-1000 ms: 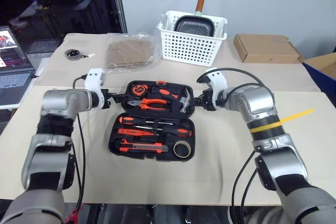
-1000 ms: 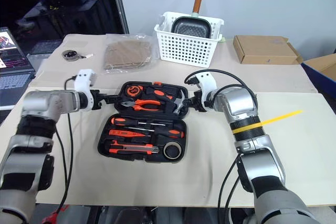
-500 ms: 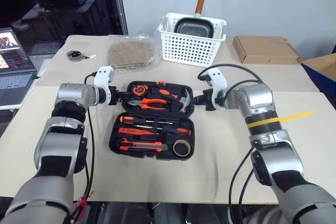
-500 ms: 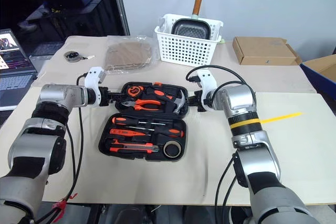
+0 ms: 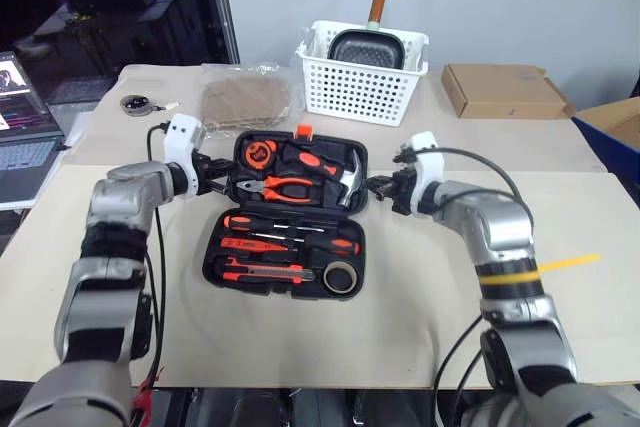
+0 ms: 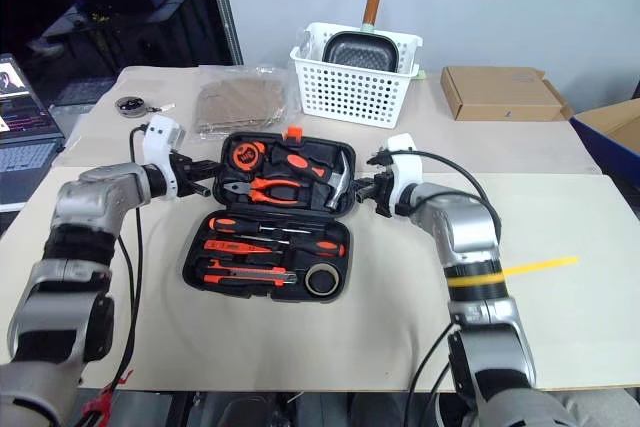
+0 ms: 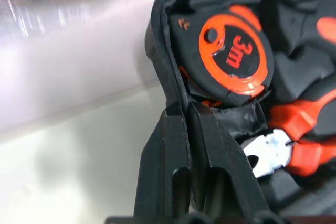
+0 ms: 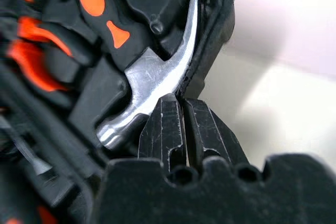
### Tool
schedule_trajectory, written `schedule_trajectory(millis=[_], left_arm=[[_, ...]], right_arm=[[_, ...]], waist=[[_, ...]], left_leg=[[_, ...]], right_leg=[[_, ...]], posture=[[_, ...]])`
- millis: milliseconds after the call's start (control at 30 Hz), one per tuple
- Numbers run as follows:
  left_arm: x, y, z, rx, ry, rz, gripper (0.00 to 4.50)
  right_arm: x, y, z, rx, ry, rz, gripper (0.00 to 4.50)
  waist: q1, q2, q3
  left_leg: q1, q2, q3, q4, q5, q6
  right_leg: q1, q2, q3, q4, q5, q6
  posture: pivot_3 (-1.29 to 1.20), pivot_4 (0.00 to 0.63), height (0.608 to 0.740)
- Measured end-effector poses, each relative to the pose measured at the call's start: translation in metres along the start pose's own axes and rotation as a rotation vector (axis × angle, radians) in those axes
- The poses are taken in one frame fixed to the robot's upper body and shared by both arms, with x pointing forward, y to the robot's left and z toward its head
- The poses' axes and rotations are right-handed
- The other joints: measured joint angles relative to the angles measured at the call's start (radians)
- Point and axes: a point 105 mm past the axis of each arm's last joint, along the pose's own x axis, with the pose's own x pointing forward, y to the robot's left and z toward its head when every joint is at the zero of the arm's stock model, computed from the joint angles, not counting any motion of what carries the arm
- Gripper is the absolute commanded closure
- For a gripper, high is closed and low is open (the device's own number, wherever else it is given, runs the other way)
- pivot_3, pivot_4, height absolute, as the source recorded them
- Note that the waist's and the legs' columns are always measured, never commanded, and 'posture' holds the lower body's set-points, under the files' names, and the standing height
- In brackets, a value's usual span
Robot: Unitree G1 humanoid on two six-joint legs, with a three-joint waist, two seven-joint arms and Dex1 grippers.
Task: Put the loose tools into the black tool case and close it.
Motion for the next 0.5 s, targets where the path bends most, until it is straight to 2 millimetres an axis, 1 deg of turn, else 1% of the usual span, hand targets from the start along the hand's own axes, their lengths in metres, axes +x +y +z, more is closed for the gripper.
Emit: schedule_trajectory(millis=[100, 167, 200, 267, 300, 367, 400, 467, 500], left_arm=[[-0.015, -0.012, 0.011, 0.154, -0.094, -0.018, 4.48], [-0.026, -0.023, 0.009, 0.252, -0.125, -0.042, 4.48], [-0.035, -0.029, 0.002, 0.313, -0.118, -0.063, 4.48], [-0.049, -0.035, -0.015, 0.395, -0.081, -0.094, 4.48], [-0.054, -0.039, -0.018, 0.427, -0.084, -0.108, 4.48], [-0.062, -0.041, -0.021, 0.464, -0.070, -0.116, 4.48], [-0.065, -0.043, -0.025, 0.470, -0.060, -0.123, 4.48], [-0.069, -0.046, -0.032, 0.458, -0.043, -0.131, 4.48], [-0.071, -0.047, -0.037, 0.444, -0.030, -0.138, 3.79]], right_arm=[[-0.014, 0.005, 0.014, -0.101, -0.107, -0.012, 4.50], [-0.029, 0.009, 0.015, -0.218, -0.149, -0.027, 4.50], [-0.040, 0.014, 0.009, -0.301, -0.156, -0.020, 4.50], [-0.056, 0.028, -0.009, -0.411, -0.132, 0.029, 4.50], [-0.064, 0.033, -0.019, -0.448, -0.114, 0.050, 4.50], [-0.074, 0.042, -0.027, -0.496, -0.116, 0.084, 4.50], [-0.079, 0.048, -0.033, -0.527, -0.107, 0.106, 4.50], [-0.086, 0.054, -0.040, -0.578, -0.095, 0.138, 4.50], [-0.089, 0.057, -0.045, -0.607, -0.084, 0.157, 4.50]], waist=[[0.004, 0.000, 0.000], [0.010, 0.000, 0.000], [0.012, 0.000, 0.000], [0.014, 0.000, 0.000], [0.013, 0.000, 0.000], [0.010, 0.000, 0.000], [0.008, 0.000, 0.000], [0.009, 0.000, 0.000], [0.010, 0.000, 0.000]], left_leg=[[0.000, 0.000, 0.001, 0.000, 0.000, 0.000], [0.000, 0.000, 0.001, 0.000, 0.000, 0.000], [0.001, 0.000, 0.001, -0.001, 0.000, 0.001], [0.001, 0.000, 0.001, -0.001, -0.001, 0.001], [0.003, 0.000, 0.001, -0.001, -0.001, 0.001], [0.009, 0.001, 0.002, -0.001, -0.003, 0.004], [0.014, 0.001, 0.002, -0.001, -0.007, 0.011], [0.023, 0.002, 0.002, -0.001, -0.007, 0.011], [0.029, 0.002, 0.002, -0.001, -0.007, 0.011]], right_leg=[[0.000, 0.000, 0.000, 0.000, 0.000, 0.000], [0.000, 0.000, 0.000, -0.001, 0.000, 0.000], [0.000, 0.000, 0.000, -0.001, 0.000, 0.000], [0.001, 0.000, 0.000, -0.002, 0.000, 0.000], [0.003, 0.000, 0.001, -0.002, 0.000, 0.000], [0.009, 0.000, 0.002, -0.006, -0.001, 0.000], [0.015, 0.000, 0.002, -0.010, -0.001, 0.000], [0.023, 0.000, 0.001, -0.010, -0.001, 0.001], [0.029, 0.000, 0.000, -0.011, -0.006, 0.007]], posture=[[0.00, 0.150, 0.740], [0.00, 0.150, 0.740], [0.00, 0.150, 0.740], [0.00, 0.150, 0.740], [0.00, 0.150, 0.740], [0.00, 0.150, 0.740], [0.00, 0.150, 0.740], [0.00, 0.150, 0.740], [0.00, 0.150, 0.740]])
